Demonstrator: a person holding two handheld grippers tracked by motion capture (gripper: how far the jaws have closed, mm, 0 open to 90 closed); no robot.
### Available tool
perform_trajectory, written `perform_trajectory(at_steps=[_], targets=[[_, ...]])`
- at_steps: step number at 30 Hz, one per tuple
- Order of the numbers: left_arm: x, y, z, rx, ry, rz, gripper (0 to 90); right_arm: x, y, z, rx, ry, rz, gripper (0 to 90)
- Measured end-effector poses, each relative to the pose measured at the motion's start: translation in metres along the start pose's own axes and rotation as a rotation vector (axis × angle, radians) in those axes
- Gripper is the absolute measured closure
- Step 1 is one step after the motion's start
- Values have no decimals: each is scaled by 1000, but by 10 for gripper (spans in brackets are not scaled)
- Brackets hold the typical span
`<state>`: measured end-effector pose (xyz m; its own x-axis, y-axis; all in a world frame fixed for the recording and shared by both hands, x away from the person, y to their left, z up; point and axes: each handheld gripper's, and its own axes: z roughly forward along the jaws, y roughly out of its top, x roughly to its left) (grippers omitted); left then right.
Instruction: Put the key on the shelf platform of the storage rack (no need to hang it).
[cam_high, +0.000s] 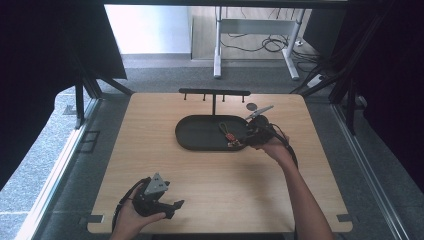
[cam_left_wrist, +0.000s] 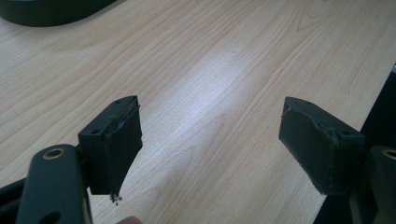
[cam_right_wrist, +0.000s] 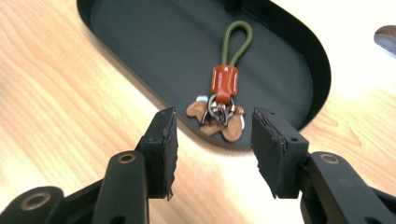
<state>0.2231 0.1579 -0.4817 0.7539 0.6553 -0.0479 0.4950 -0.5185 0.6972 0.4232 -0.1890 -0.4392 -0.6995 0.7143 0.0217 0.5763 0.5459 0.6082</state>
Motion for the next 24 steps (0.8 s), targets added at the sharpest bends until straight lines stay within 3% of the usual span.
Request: perform_trajectory(at_steps=[18, 24], targets=[[-3, 1, 3, 11, -2, 11, 217, 24, -70, -25, -57, 18, -13, 502], [-3, 1, 4, 15, 0, 13, 216, 29, -102, -29, -70, 19, 0, 495]])
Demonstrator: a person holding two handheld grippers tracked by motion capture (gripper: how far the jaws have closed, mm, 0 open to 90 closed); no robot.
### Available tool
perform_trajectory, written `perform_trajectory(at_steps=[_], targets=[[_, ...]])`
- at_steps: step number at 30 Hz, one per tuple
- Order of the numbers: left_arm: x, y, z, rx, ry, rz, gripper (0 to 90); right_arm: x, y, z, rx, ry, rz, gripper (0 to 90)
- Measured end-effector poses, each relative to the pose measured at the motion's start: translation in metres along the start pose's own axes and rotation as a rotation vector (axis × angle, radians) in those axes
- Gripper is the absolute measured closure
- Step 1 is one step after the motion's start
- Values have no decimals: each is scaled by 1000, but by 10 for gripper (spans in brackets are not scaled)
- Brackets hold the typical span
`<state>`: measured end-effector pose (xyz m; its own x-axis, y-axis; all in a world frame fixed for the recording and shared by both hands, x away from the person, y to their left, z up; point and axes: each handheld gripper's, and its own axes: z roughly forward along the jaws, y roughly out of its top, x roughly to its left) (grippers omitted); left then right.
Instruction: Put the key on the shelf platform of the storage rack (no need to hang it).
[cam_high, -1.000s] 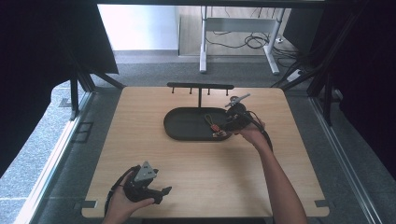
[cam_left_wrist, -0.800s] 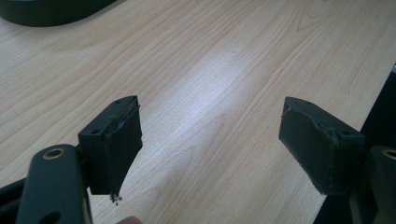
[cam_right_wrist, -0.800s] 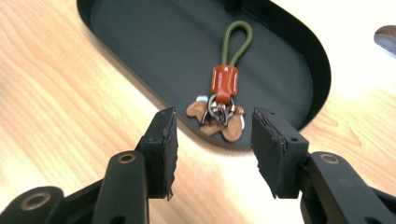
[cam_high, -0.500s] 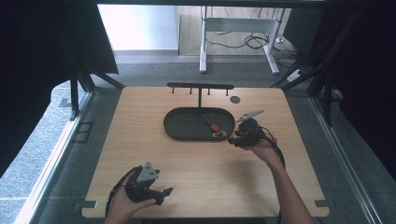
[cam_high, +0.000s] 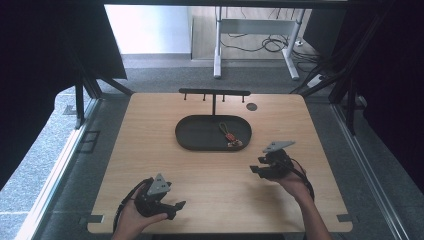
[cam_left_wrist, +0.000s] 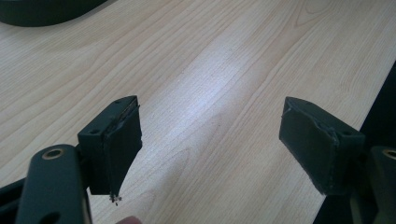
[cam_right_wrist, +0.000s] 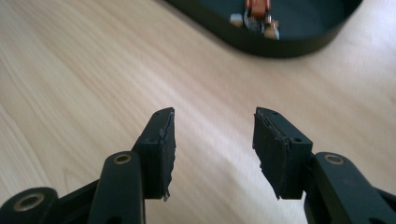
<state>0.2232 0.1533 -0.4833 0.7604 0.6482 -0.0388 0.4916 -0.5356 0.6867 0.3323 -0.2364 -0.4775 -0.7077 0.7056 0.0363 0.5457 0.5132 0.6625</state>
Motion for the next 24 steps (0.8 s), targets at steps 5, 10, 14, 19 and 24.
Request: perform_trajectory(at_steps=[5, 10, 14, 19, 24], targets=[[-1, 0, 2, 5, 2, -1, 216, 0, -28, -6, -12, -10, 23, 493], [-4, 1, 6, 17, 1, 10, 216, -1, -42, -4, -3, -24, 35, 487], [-8, 3, 5, 12, -2, 24, 216, -2, -47, -2, -16, -36, 42, 487], [-7, 3, 3, 7, 4, 19, 216, -1, -48, -8, -48, -31, 41, 459], [-4, 0, -1, 0, 23, -6, 216, -5, -55, -9, -47, -44, 60, 407]])
